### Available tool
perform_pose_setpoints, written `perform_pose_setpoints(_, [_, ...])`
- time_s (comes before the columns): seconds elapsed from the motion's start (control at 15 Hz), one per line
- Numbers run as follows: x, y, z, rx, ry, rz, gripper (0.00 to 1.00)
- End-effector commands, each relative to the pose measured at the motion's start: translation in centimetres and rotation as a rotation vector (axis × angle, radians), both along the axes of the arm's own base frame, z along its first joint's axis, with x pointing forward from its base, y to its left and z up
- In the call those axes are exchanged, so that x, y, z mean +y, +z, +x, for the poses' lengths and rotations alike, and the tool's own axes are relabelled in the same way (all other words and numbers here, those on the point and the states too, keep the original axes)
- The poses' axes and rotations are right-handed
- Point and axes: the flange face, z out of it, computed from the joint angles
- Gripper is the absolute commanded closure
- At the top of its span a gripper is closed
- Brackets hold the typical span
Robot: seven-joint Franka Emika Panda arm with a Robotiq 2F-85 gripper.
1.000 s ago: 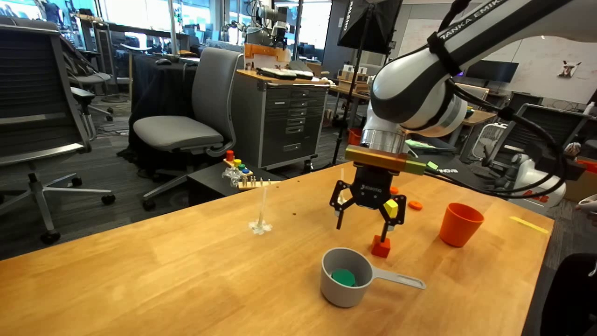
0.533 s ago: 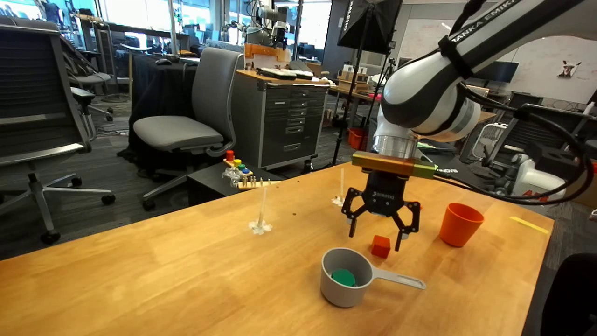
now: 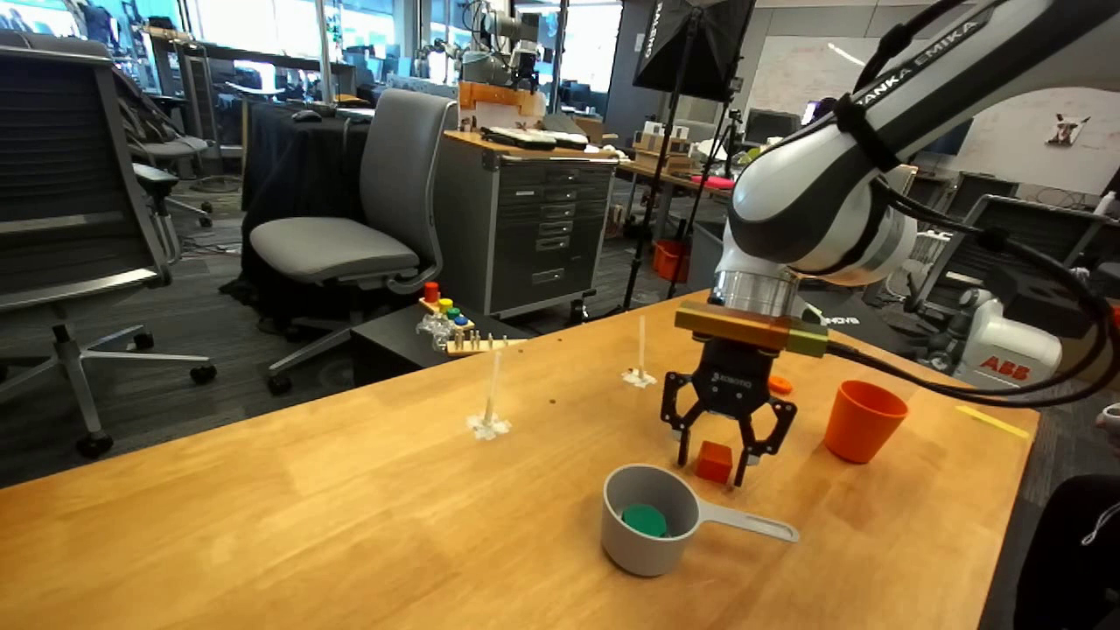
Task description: Put the green, orange and yellow blocks in the pot
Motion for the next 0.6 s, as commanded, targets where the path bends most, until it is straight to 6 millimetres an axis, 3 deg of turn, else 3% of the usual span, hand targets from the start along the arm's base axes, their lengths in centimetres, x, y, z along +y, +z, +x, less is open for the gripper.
perform_pose_setpoints(0.0, [0.1, 0.1, -0.1, -0.071, 0.036, -0.005, 0.67])
perform_pose_setpoints(0.13, [0.7, 0.7, 0.2, -0.100, 0.050, -0.003, 0.82])
perform_pose_setpoints(0.2, [1.2, 1.5, 0.3, -0.113, 0.056, 0.008, 0.85])
perform_pose_setpoints(0.33, [2.6, 2.5, 0.3, -0.142, 0.073, 0.031, 0.88])
perform_pose_setpoints(0.53, [6.4, 4.0, -0.4, -0.177, 0.133, 0.077, 0.88])
